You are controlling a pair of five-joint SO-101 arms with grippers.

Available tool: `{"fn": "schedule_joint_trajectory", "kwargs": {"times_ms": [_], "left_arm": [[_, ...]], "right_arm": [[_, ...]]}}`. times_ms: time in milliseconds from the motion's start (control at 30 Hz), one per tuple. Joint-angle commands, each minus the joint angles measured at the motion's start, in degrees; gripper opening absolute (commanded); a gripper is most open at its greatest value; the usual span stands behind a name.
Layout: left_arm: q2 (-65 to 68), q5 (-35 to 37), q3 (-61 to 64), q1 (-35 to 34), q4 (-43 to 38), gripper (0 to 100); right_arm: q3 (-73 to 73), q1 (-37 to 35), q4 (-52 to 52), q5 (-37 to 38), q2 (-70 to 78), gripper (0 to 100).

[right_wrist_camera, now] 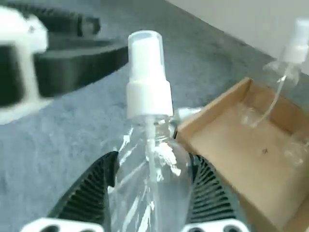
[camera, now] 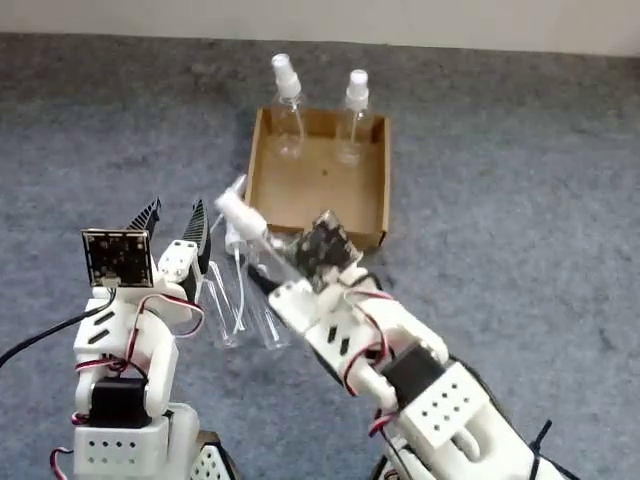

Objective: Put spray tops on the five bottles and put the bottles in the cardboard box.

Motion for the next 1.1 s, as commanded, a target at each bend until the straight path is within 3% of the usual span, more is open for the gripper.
{"fn": "schedule_joint_trajectory", "kwargs": {"times_ms": [0,233,500,667,1067], "left_arm": [[0.0,-0.4,-0.2,-0.3,-1.3,15],[-0.1,-1.8,-0.3,2.6,-1.0,15],[-0.1,-3.4,-0.2,9.9,-0.8,15],[-0.7,-6.1,-0.7,15.3,3.8,15],[-0.7,-7.1,-1.8,18.6,6.4,15]], "right_arm": [[2.9,-1.1,4.6,2.4,-5.8,0.5],[4.3,-1.1,8.0,4.6,-13.2,0.5],[4.4,-1.1,7.6,5.6,-8.7,0.5],[4.1,-0.9,7.5,5.5,-7.0,0.5],[4.1,0.5,3.9,5.3,-6.6,0.5]]}}
